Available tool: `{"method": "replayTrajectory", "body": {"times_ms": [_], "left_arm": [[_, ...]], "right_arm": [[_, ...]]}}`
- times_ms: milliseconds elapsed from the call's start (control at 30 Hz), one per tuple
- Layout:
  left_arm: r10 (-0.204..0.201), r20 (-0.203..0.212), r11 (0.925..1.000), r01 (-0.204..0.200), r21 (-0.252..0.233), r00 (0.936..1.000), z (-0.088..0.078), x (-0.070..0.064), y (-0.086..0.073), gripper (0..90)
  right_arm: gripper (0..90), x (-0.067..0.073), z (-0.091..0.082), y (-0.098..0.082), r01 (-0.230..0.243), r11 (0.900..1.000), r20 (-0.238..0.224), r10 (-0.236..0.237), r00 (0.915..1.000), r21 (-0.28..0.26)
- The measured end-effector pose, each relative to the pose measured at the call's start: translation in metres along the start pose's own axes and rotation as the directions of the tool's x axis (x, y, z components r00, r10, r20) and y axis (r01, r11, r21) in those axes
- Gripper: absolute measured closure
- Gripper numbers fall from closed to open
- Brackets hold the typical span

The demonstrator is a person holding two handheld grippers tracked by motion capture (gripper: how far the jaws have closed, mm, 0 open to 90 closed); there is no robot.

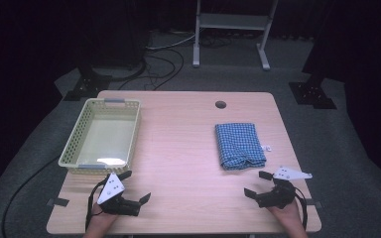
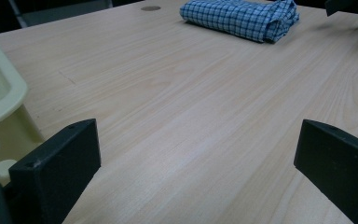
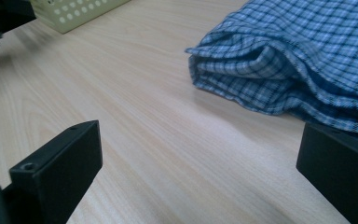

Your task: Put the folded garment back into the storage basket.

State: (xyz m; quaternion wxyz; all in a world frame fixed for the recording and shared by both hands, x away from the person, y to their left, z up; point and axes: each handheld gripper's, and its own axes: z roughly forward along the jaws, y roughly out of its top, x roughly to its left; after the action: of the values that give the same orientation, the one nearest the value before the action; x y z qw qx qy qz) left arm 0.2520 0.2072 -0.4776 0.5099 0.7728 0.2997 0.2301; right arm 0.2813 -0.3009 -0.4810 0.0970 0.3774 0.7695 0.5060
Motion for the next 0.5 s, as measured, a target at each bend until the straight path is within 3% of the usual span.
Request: {"method": "replayTrajectory", "body": {"times_ms": [500], "left_arm": [[0.008,-0.016,1.0,-0.008,-0.005,0.9998,-0.0005,-0.0009,-0.0002,0.0]], "right_arm": [[0.0,0.0017,0.0026,-0.0001,0.021,0.998,-0.03,-0.02,0.9994,0.061]]}}
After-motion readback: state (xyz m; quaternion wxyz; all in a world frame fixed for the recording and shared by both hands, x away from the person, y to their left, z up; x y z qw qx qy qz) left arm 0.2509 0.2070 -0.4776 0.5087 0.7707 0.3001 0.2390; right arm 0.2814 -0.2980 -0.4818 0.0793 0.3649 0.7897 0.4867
